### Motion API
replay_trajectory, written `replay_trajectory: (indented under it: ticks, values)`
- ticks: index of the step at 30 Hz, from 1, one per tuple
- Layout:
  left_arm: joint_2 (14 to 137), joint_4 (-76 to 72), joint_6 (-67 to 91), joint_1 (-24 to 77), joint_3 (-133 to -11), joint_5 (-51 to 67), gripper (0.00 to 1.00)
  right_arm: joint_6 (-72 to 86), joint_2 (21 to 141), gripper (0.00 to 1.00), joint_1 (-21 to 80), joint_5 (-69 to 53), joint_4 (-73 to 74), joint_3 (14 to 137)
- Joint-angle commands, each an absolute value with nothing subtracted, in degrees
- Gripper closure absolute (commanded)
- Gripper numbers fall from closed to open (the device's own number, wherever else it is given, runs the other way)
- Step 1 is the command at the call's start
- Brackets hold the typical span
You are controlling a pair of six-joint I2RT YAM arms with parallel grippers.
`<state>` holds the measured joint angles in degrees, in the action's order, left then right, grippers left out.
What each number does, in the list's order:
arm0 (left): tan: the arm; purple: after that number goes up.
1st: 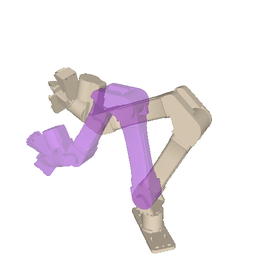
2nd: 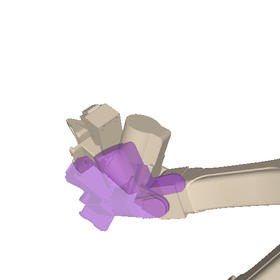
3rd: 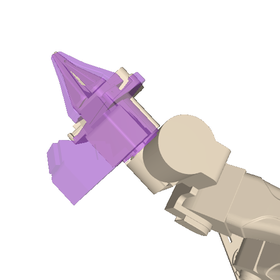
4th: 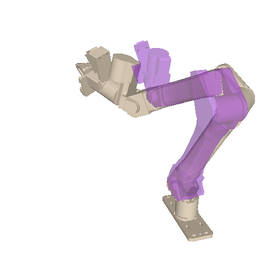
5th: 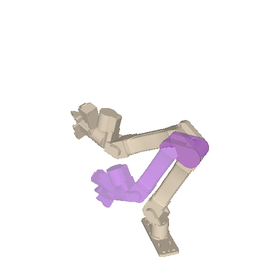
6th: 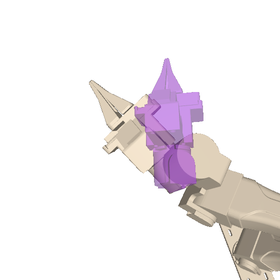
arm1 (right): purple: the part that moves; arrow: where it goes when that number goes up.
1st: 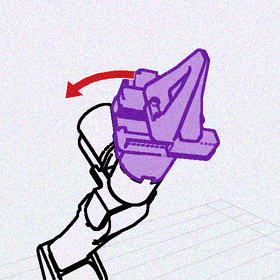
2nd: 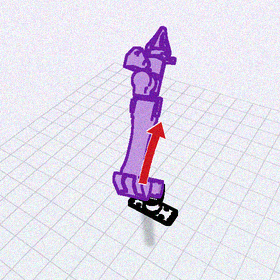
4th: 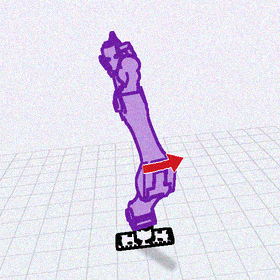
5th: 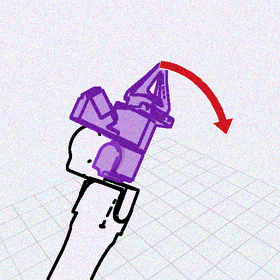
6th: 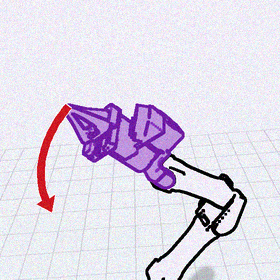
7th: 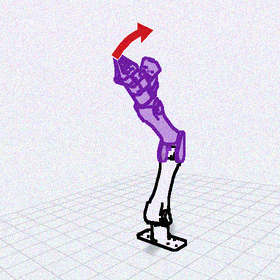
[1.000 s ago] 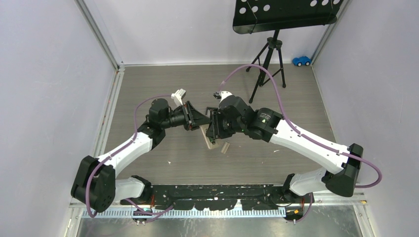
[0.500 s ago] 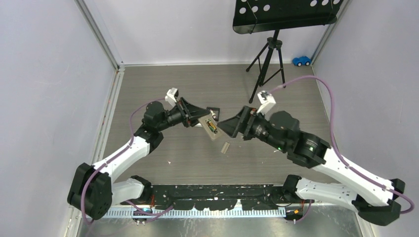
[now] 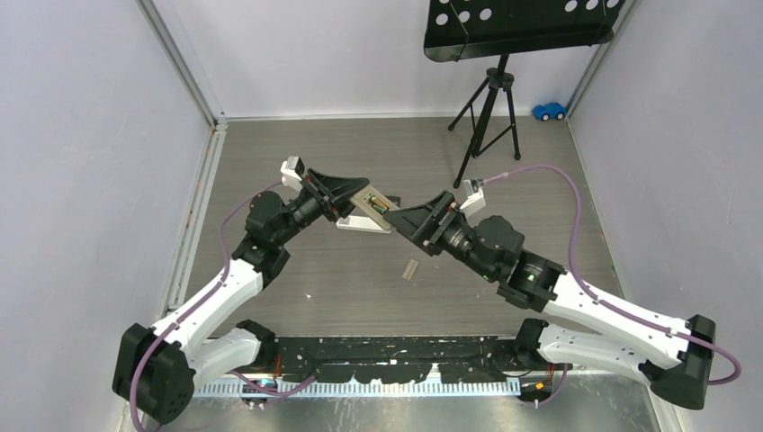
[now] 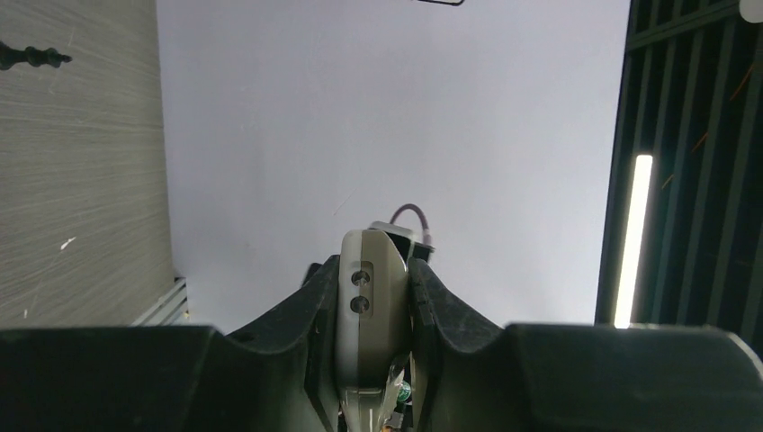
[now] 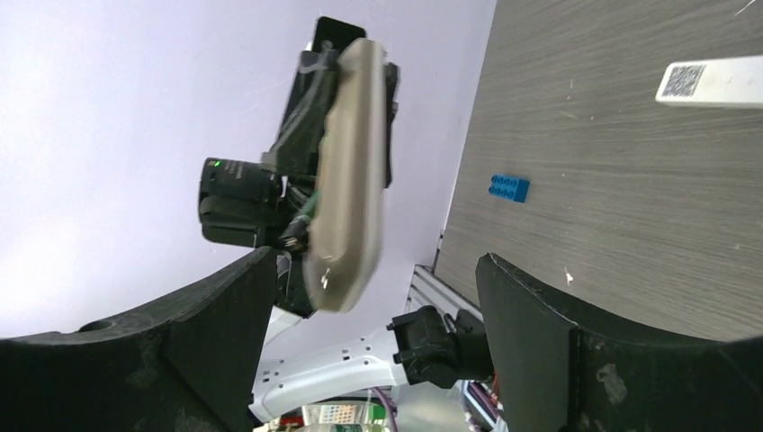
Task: Load the batteries into the remote control
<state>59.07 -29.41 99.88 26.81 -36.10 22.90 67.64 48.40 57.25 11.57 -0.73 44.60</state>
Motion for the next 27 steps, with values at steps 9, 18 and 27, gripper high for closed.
replay_trajectory:
  ticks: [9, 18, 27]
  values:
    - [56.79, -32.37, 99.83, 27.07, -36.69, 20.48, 1.00, 74.01, 52.51, 0.14, 57.39, 10.02, -22.42, 40.59]
    - [57.48, -33.31, 100.01, 27.07, -35.95, 20.13, 1.00, 74.20, 52.30, 0.14, 57.40, 10.72, -21.82, 40.59]
    - [57.22, -33.76, 100.36, 27.07, -35.73, 20.41, 1.00, 76.63, 54.10, 0.31, 57.40, 11.49, -17.63, 43.51]
